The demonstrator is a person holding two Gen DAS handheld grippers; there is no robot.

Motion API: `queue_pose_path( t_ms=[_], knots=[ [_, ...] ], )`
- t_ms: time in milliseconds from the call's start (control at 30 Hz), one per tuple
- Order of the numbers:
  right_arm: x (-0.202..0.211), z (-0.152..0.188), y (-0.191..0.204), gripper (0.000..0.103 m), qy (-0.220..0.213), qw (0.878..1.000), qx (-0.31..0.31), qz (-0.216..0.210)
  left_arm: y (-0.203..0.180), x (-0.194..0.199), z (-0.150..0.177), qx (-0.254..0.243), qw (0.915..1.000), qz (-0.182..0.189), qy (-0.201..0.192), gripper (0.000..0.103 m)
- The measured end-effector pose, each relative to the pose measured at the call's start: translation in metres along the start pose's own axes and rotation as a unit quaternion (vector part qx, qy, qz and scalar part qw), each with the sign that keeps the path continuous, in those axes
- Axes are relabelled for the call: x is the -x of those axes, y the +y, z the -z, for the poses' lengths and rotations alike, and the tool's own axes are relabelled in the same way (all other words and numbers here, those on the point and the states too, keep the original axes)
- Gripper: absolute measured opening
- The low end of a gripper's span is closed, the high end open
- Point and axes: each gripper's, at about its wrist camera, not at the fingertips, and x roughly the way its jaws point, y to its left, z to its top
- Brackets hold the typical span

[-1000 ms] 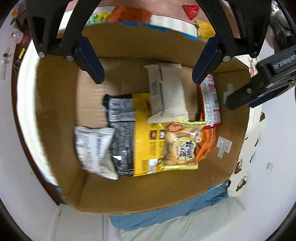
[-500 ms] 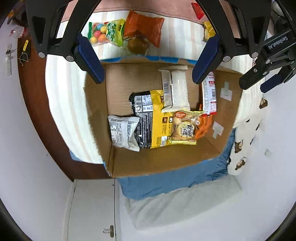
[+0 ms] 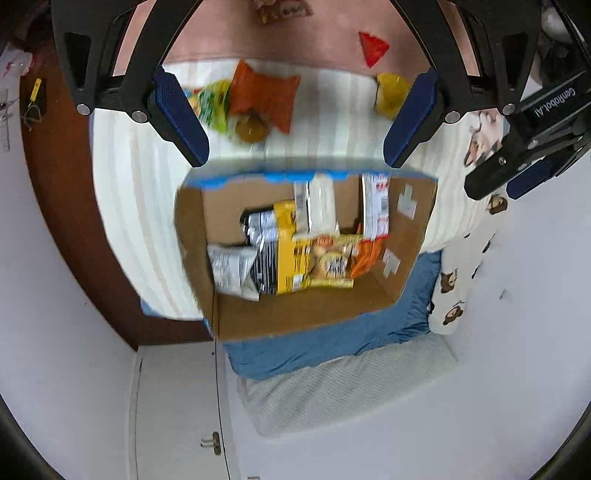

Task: Organize snacks
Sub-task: 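Grasp the yellow packet with left tool while right tool grasps orange packet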

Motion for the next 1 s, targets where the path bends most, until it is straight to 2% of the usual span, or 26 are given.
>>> queue_pose_path(
  t_ms=[133, 267, 333, 367, 400, 467, 567, 700, 733, 767, 867, 933, 1000],
  knots=[
    [-0.022, 0.027, -0.01, 0.098, 0.043, 0.999, -0.007, -0.003, 0.014, -0.016, 0.037, 0.014, 0.999, -0.016, 0.038, 0.093],
    [-0.069, 0.055, -0.04, 0.097, 0.092, 0.994, -0.062, -0.018, 0.046, -0.054, 0.081, 0.063, 0.9915, -0.035, 0.108, 0.093],
    [-0.094, 0.066, -0.058, 0.091, 0.11, 0.989, -0.095, -0.02, 0.064, -0.071, 0.1, 0.096, 0.9854, -0.039, 0.135, 0.093],
    [-0.107, 0.071, -0.066, 0.079, 0.12, 0.986, -0.112, -0.022, 0.072, -0.078, 0.108, 0.11, 0.9822, -0.043, 0.146, 0.093],
    [-0.12, 0.076, -0.073, 0.072, 0.131, 0.983, -0.127, -0.025, 0.079, -0.087, 0.116, 0.122, 0.9784, -0.048, 0.16, 0.093],
    [-0.135, 0.084, -0.078, 0.071, 0.142, 0.979, -0.144, -0.034, 0.09, -0.099, 0.129, 0.138, 0.973, -0.048, 0.179, 0.093],
    [-0.15, 0.097, -0.077, 0.071, 0.161, 0.973, -0.156, -0.05, 0.095, -0.111, 0.138, 0.141, 0.9693, -0.053, 0.194, 0.093],
    [-0.154, 0.112, -0.049, 0.071, 0.217, 0.957, -0.148, -0.122, 0.095, -0.122, 0.144, 0.138, 0.9677, -0.05, 0.205, 0.093],
    [-0.149, 0.113, -0.039, 0.071, 0.225, 0.956, -0.134, -0.129, 0.095, -0.125, 0.144, 0.136, 0.9671, -0.049, 0.209, 0.093],
    [-0.144, 0.111, -0.033, 0.071, 0.224, 0.959, -0.118, -0.124, 0.095, -0.13, 0.144, 0.135, 0.9666, -0.048, 0.213, 0.093],
    [-0.133, 0.098, -0.015, 0.089, 0.188, 0.98, -0.035, -0.046, 0.093, -0.139, 0.142, 0.13, 0.9662, -0.044, 0.218, 0.093],
    [-0.14, 0.093, -0.009, 0.09, 0.184, 0.983, -0.007, -0.001, 0.089, -0.147, 0.14, 0.125, 0.9655, -0.04, 0.225, 0.093],
    [-0.155, 0.093, -0.007, 0.09, 0.202, 0.979, -0.004, 0.009, 0.087, -0.158, 0.136, 0.12, 0.9639, -0.032, 0.236, 0.093]
  ],
)
